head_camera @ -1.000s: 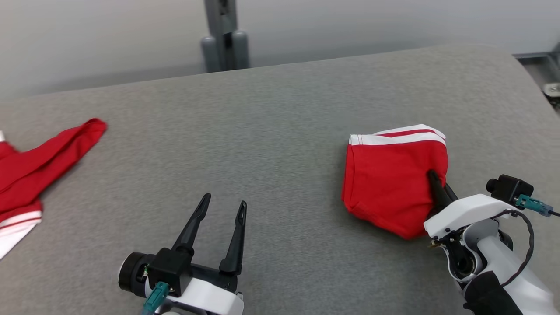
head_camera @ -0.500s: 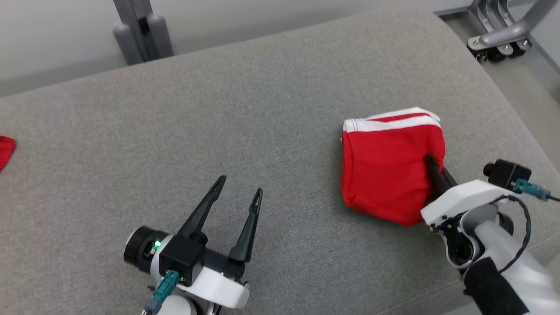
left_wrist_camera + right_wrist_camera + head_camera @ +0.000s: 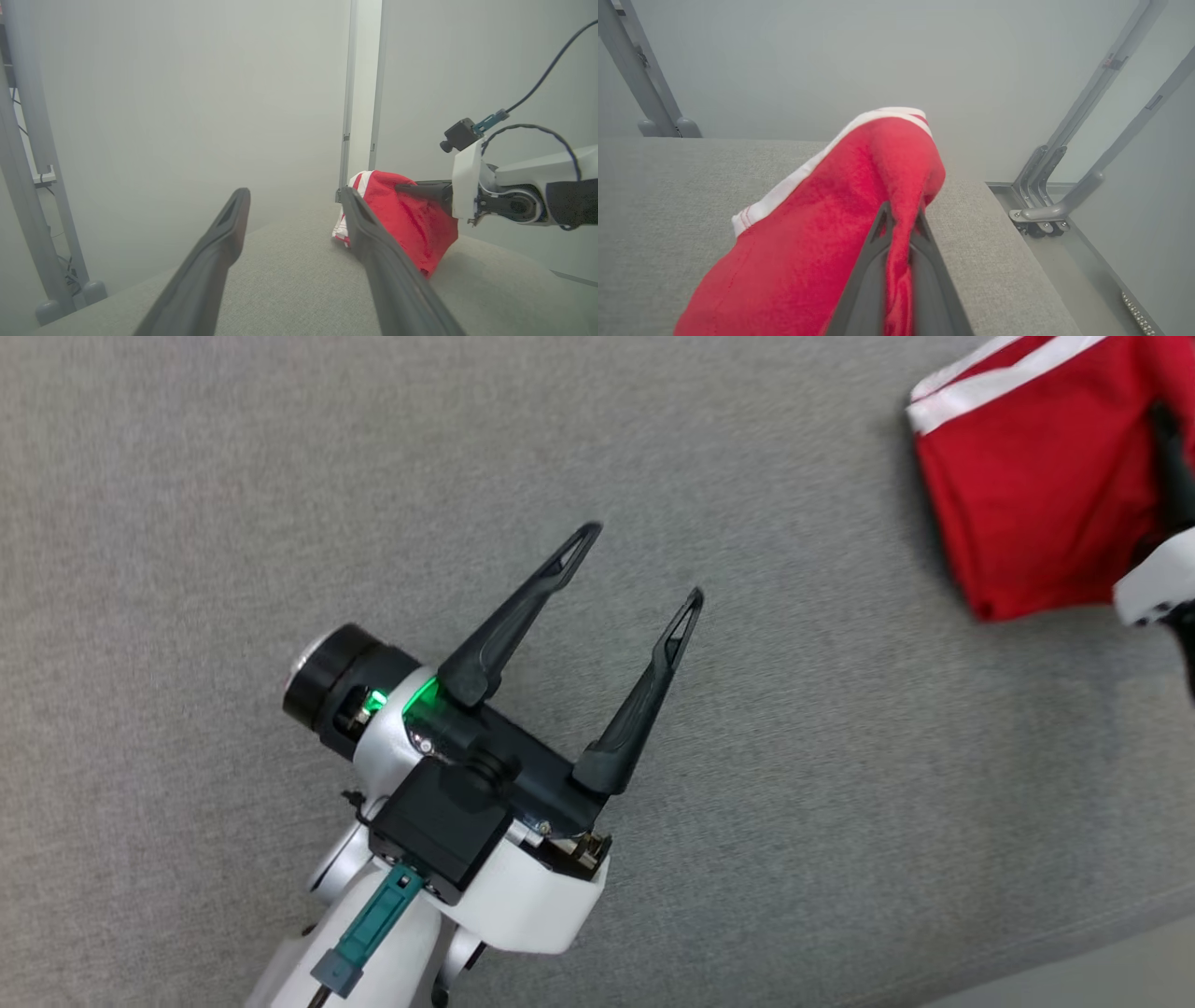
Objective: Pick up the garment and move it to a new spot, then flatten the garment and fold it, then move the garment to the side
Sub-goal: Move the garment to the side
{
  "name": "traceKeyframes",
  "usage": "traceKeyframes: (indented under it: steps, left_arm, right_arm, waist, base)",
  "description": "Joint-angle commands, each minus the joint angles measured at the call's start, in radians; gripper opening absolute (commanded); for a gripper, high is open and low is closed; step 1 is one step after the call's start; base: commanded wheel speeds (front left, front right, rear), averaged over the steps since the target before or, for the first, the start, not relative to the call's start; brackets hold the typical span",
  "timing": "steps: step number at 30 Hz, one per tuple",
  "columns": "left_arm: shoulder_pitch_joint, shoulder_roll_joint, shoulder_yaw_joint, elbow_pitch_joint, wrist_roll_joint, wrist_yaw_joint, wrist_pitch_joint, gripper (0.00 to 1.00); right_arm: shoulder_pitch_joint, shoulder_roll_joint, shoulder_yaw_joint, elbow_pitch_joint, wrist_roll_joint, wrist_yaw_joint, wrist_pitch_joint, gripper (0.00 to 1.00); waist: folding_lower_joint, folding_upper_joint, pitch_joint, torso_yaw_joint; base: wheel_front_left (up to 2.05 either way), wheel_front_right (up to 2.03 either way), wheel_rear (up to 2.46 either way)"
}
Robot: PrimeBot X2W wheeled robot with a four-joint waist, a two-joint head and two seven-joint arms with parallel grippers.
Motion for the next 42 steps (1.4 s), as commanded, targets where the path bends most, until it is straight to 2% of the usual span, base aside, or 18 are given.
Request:
traceKeyframes:
  steps: [1, 7, 11, 20, 21, 22, 23, 28, 32, 36, 42]
  left_arm:
    - [-0.032, 0.005, -0.002, -0.025, 0.007, -0.007, 0.01, 1.0]
    - [-0.081, 0.013, -0.015, -0.099, 0.017, -0.016, 0.048, 1.0]
    - [-0.086, 0.023, -0.015, -0.116, 0.016, -0.016, 0.058, 1.0]
    - [-0.092, 0.032, -0.015, -0.124, 0.009, -0.011, 0.066, 1.0]
    - [-0.093, 0.033, -0.015, -0.124, 0.009, -0.011, 0.066, 1.0]
    - [-0.093, 0.033, -0.016, -0.124, 0.009, -0.01, 0.067, 1.0]
    - [-0.094, 0.033, -0.017, -0.125, 0.008, -0.009, 0.068, 1.0]
    - [-0.085, 0.036, -0.013, -0.113, 0.002, 0.001, 0.06, 1.0]
    - [-0.06, 0.029, -0.001, -0.086, -0.014, 0.023, 0.048, 1.0]
    - [-0.023, 0.007, 0.016, -0.041, -0.056, 0.069, 0.042, 1.0]
    - [0.04, -0.013, 0.049, 0.04, -0.132, 0.136, 0.019, 1.0]
  right_arm:
    - [-0.024, -0.017, -0.027, -0.005, -0.046, 0.0, -0.005, 0.0]
    - [-0.082, -0.059, -0.139, 0.005, -0.207, 0.0, -0.005, 0.0]
    - [-0.109, -0.075, -0.236, 0.037, -0.255, 0.0, -0.005, 0.0]
    - [-0.13, -0.049, -0.388, 0.176, -0.359, 0.0, -0.005, 0.0]
    - [-0.131, -0.048, -0.408, 0.179, -0.372, 0.0, -0.005, 0.13]
    - [-0.13, -0.045, -0.423, 0.179, -0.388, 0.0, -0.005, 0.45]
    - [-0.132, -0.046, -0.444, 0.171, -0.408, 0.0, -0.005, 1.0]
    - [-0.105, -0.016, -0.57, 0.068, -0.568, 0.0, -0.004, 1.0]
    - [-0.078, 0.07, -0.581, -0.034, -0.64, 0.0, -0.003, 1.0]
    - [-0.025, 0.136, -0.505, -0.115, -0.568, 0.0, -0.003, 1.0]
    - [0.097, 0.163, -0.342, -0.201, -0.427, 0.0, -0.003, 1.0]
  waist:
    - [0.0, 0.0, 0.078, 0.049]
    - [0.0, 0.0, 0.151, 0.075]
    - [0.0, 0.0, 0.168, 0.084]
    - [0.0, 0.0, 0.168, 0.082]
    - [0.0, 0.0, 0.167, 0.082]
    - [0.0, 0.0, 0.165, 0.082]
    - [0.0, 0.0, 0.164, 0.083]
    - [0.0, 0.0, 0.139, 0.09]
    - [0.0, 0.0, 0.096, 0.103]
    - [0.0, 0.0, 0.029, 0.14]
    - [0.0, 0.0, -0.073, 0.214]
  base:
    - [0.0, 0.0, 0.0]
    - [0.0, 0.0, 0.0]
    - [0.0, 0.0, 0.0]
    - [0.0, 0.0, 0.0]
    - [0.0, 0.0, 0.0]
    - [0.0, 0.0, 0.0]
    - [0.0, 0.0, 0.0]
    - [0.0, 0.0, 0.0]
    - [0.0, 0.0, 0.0]
    - [0.0, 0.0, 0.0]
    - [0.0, 0.0, 0.0]
